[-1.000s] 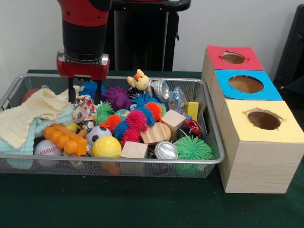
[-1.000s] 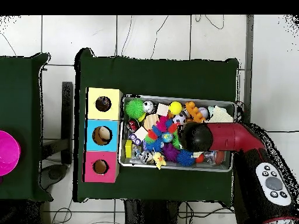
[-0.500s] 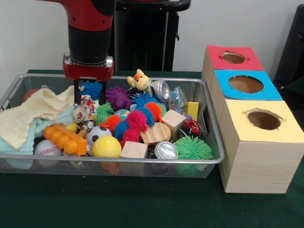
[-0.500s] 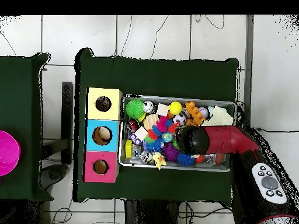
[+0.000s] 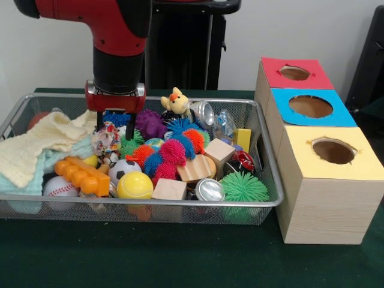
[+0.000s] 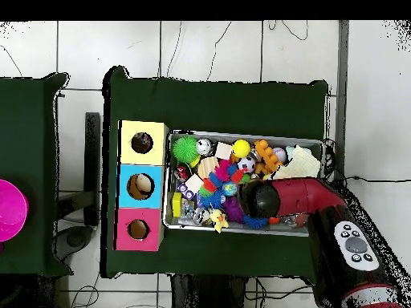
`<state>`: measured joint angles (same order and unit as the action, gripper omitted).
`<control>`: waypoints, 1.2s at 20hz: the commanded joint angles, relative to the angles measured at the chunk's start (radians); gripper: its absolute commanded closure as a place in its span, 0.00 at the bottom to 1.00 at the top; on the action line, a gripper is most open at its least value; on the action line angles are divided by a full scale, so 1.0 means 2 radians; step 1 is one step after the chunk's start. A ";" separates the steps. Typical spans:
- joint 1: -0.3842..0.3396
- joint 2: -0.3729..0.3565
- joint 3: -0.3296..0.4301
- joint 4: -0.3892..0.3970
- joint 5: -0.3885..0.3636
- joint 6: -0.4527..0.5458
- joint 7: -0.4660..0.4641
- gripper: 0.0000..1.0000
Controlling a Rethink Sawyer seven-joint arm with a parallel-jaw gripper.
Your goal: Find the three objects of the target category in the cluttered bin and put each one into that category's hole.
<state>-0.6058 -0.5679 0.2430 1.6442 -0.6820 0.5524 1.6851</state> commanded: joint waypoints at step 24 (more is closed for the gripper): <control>0.004 0.028 -0.022 -0.040 -0.030 0.012 -0.009 1.00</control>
<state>-0.5823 -0.5496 0.1674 1.6326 -0.7453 0.5516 1.6853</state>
